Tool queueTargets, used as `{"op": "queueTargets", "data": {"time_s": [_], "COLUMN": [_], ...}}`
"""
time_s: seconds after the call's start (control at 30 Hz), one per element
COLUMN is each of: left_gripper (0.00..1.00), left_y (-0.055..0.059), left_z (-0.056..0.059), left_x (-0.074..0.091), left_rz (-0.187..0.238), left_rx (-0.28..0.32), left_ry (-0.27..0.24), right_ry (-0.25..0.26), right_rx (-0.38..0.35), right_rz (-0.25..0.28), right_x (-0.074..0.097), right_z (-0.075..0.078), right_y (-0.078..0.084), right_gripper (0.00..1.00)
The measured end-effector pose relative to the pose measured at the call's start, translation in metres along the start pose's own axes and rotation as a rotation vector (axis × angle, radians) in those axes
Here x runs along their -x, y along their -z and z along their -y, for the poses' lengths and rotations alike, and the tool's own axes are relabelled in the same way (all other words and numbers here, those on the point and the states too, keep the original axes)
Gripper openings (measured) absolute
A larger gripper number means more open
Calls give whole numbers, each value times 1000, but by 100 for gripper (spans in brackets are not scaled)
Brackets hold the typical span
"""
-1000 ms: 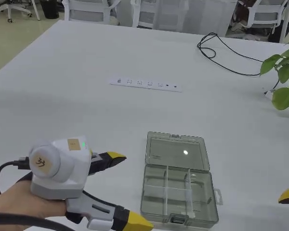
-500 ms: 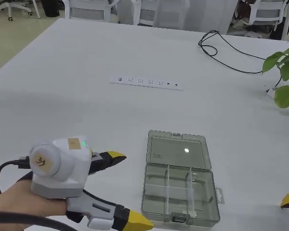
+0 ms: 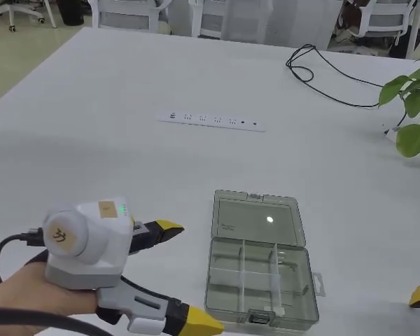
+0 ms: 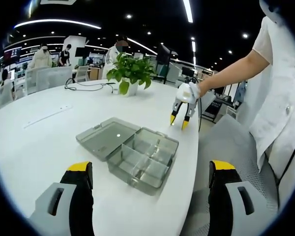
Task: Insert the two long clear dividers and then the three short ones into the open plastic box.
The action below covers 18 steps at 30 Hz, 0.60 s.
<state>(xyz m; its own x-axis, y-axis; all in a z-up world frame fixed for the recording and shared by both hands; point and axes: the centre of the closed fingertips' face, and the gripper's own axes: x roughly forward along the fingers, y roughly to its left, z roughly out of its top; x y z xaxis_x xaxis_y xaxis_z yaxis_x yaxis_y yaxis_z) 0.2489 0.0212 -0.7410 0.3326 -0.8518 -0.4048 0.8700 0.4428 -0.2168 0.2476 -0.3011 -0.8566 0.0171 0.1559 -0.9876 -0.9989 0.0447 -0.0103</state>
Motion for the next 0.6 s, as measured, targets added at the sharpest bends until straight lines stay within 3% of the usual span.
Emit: {"op": "queueTargets", "data": {"time_s": [0.13, 0.4, 0.6], "left_gripper": [100, 100, 100], "left_y": [0, -1, -3], "left_z": [0, -2, -4], "left_x": [0, 2, 2], "left_rz": [0, 2, 5], "left_rx": [-1, -2, -4], "left_ry": [1, -1, -3], "right_ry": [1, 35, 88], "right_rx": [-4, -14, -13], "right_rz": [-5, 39, 101], "right_x": [0, 13, 36], "right_z": [0, 10, 17], "right_y": [-1, -21, -55], "right_gripper": [33, 33, 33]}}
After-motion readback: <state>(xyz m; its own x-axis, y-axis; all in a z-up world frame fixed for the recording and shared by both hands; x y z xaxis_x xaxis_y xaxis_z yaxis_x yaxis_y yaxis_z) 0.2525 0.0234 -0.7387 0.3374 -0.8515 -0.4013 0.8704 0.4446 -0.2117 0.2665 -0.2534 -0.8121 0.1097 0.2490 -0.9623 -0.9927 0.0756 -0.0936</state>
